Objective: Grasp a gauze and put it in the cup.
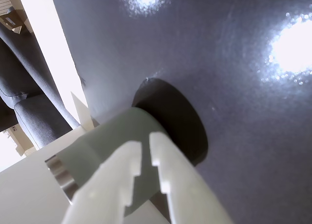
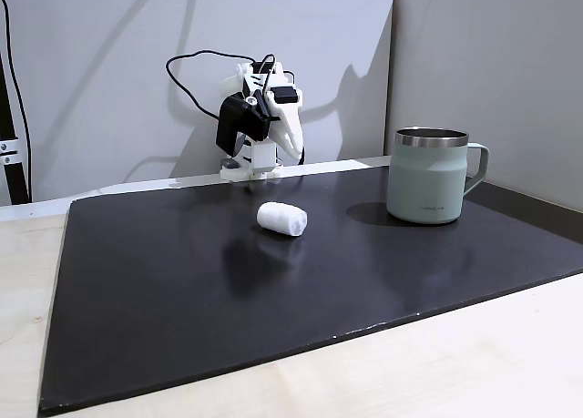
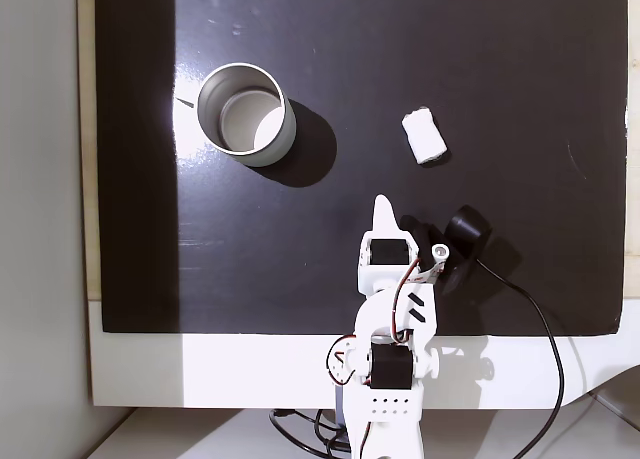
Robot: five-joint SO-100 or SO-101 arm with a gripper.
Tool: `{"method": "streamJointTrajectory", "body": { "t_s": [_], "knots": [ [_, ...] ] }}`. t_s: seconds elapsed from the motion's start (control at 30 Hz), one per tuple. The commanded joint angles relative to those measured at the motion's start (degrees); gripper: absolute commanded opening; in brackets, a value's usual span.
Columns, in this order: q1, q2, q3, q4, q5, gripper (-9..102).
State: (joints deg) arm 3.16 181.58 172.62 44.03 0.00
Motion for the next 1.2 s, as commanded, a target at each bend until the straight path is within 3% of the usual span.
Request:
{"method": "streamJointTrajectory", "body": {
  "t_s": [0.0,0.9,1.17],
  "knots": [
    [-4.31,0.44,-0.44,-1.67,-4.92,0],
    [-4.31,0.35,-4.04,-0.35,-4.75,0],
    [-2.02,-22.50,-23.38,-2.81,6.15,0]
  ]
}}
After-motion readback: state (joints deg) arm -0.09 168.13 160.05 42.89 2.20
